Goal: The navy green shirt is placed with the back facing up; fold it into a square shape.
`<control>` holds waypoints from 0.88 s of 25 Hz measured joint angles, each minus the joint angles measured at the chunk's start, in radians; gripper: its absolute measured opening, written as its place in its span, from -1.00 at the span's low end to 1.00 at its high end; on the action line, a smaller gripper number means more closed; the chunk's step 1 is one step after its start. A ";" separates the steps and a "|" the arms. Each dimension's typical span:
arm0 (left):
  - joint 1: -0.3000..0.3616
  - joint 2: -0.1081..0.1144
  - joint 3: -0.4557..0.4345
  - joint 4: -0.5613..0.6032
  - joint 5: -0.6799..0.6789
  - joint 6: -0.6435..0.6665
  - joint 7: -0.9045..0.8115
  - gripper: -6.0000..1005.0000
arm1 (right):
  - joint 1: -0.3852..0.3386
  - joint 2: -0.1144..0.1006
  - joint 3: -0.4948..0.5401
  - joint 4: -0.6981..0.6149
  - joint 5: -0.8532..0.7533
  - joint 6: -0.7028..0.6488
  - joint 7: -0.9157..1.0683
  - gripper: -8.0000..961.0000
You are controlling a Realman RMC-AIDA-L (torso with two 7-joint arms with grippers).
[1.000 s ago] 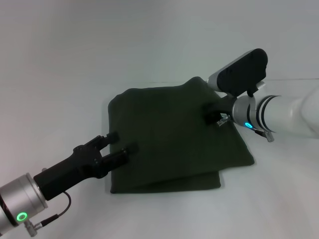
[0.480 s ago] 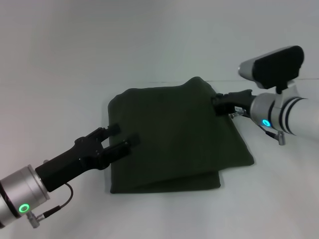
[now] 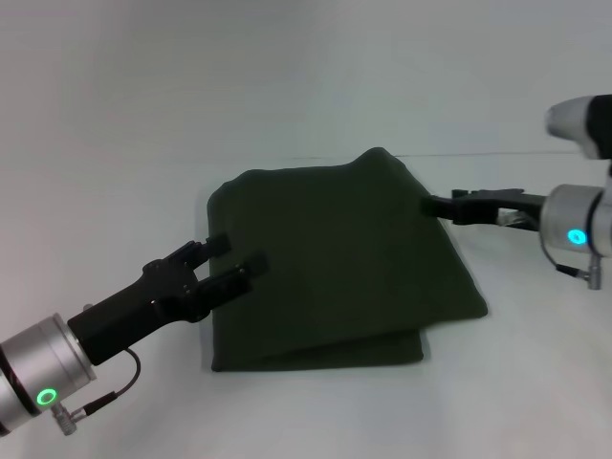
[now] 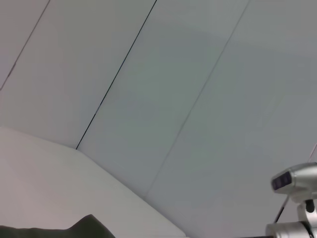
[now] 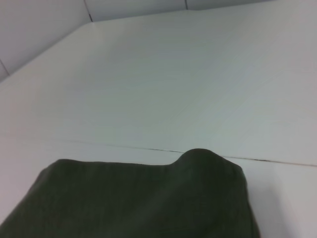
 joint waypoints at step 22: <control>-0.001 0.000 0.006 -0.014 0.000 -0.007 0.000 0.74 | 0.016 -0.102 0.133 0.032 -0.243 -0.274 0.291 0.48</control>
